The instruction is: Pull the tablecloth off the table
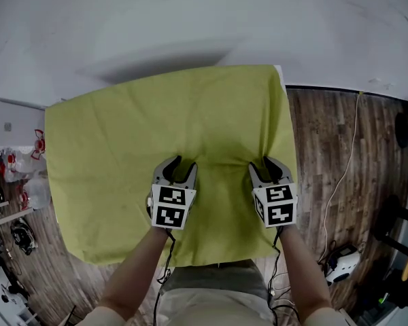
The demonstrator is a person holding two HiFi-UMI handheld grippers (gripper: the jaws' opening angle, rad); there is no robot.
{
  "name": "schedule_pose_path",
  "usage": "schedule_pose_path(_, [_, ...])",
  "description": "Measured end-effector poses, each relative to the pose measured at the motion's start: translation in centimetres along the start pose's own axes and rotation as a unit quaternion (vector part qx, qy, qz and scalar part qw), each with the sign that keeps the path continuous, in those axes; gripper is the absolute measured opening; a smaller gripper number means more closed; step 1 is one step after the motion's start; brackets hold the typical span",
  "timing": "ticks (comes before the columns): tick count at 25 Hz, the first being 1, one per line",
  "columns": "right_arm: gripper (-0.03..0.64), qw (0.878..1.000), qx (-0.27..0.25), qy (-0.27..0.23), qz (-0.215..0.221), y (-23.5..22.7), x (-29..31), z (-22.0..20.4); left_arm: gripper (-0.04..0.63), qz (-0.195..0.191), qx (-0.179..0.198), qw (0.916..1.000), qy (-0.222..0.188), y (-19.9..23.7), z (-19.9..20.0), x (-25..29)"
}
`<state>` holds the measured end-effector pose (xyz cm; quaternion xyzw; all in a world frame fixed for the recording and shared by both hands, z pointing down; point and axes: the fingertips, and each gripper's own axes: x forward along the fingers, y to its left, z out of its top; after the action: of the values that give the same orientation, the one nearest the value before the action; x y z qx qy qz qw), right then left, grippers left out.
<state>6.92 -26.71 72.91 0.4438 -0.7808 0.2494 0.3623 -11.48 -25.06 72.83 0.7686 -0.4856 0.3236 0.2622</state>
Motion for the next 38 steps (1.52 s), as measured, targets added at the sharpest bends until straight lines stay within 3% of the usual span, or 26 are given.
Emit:
schedule_pose_path(3, [0.074,1.0,0.024,0.01,0.017,0.4,-0.1,-0.3,0.067,-0.002,-0.017,0.9998,-0.002,-0.4,-0.4,-0.2])
schedule_pose_path(5, [0.037,0.999,0.044,0.014,0.024,0.6,-0.2,-0.6,0.028,-0.007,-0.027,0.9996,0.0,-0.7,-0.8,-0.2])
schedule_pose_path(9, [0.034,0.998,0.056,0.019,0.034,1.0,-0.5,-0.8,0.021,-0.012,-0.01,0.9999,0.001,-1.2,-0.2,-1.0])
schedule_pose_path(12, [0.034,1.0,0.011,0.01,0.021,1.4,-1.3,-0.2,0.021,-0.005,-0.014,0.9998,-0.016,-1.3,0.6,-2.3])
schedule_pose_path(19, [0.032,0.999,0.006,-0.038,0.021,1.8,-5.3,3.0,0.02,0.006,0.012,0.9987,-0.049,-2.0,2.7,-5.3])
schedule_pose_path(25, [0.032,0.995,0.015,-0.093,0.033,2.7,-9.8,7.2,0.018,0.022,0.003,0.9959,-0.088,-1.1,6.2,-9.4])
schedule_pose_path(32, [0.032,0.982,0.012,-0.187,0.011,2.5,-18.1,13.7,0.018,0.028,0.003,0.9821,-0.186,-1.9,14.1,-16.5])
schedule_pose_path(38, [0.032,0.961,-0.011,-0.277,-0.017,2.1,-27.1,20.3,0.019,0.035,0.044,0.9603,-0.273,-3.3,22.6,-23.5])
